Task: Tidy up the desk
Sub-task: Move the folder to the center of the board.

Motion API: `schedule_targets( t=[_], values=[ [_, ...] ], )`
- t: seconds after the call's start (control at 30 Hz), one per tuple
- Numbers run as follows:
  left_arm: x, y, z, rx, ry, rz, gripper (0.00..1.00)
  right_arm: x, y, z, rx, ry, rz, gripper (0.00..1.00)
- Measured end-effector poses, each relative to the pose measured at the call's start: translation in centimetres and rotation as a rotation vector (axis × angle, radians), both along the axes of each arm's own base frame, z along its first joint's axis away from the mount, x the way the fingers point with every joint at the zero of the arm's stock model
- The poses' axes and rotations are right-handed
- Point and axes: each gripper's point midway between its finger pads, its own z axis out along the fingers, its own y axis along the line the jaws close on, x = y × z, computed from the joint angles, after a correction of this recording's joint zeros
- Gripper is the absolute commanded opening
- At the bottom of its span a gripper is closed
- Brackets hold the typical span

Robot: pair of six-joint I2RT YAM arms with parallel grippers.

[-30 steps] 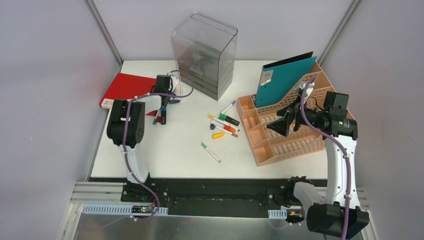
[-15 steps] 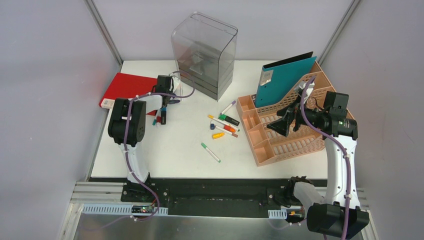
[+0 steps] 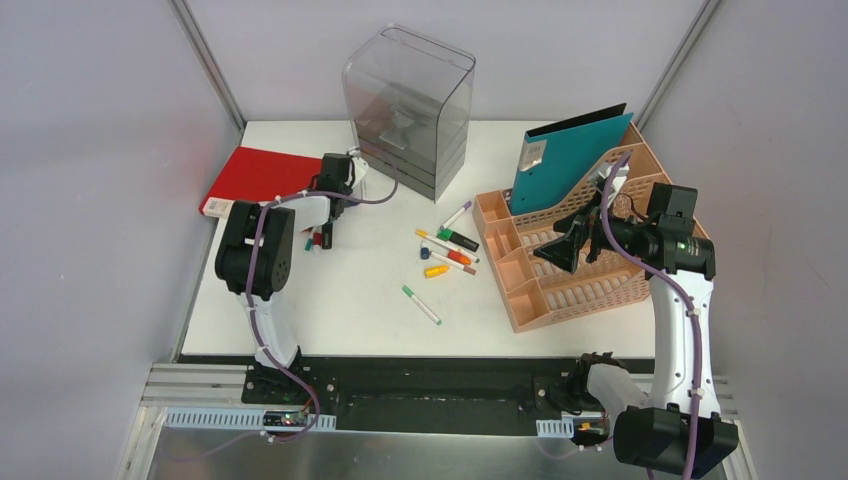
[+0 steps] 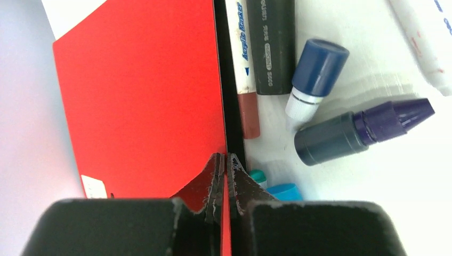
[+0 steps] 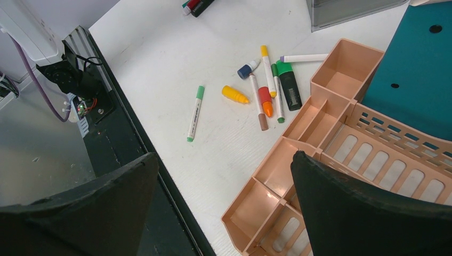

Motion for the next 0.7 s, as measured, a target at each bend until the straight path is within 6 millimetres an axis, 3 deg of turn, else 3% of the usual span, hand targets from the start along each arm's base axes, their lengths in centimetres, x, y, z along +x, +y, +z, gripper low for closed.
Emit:
schedule_targets(
  t=[0.3, 0.53, 0.7],
  values=[
    [-0.9, -1.9, 1.7, 0.079, -0.019, -0.073, 0.0, 0.0, 0.0, 0.0, 0.0, 0.0, 0.0, 0.99],
    [-1.7, -4.8, 4.6, 0.027, -0.066, -0.114, 0.0, 0.0, 0.1, 0.1, 0.004, -0.001, 0.003, 0.99],
    [-2.9, -6.3, 4.7, -0.044, -0.05, -0.108, 0.0, -0.1, 0.2, 0.2, 0.012, -0.002, 0.011, 0.99]
  ],
)
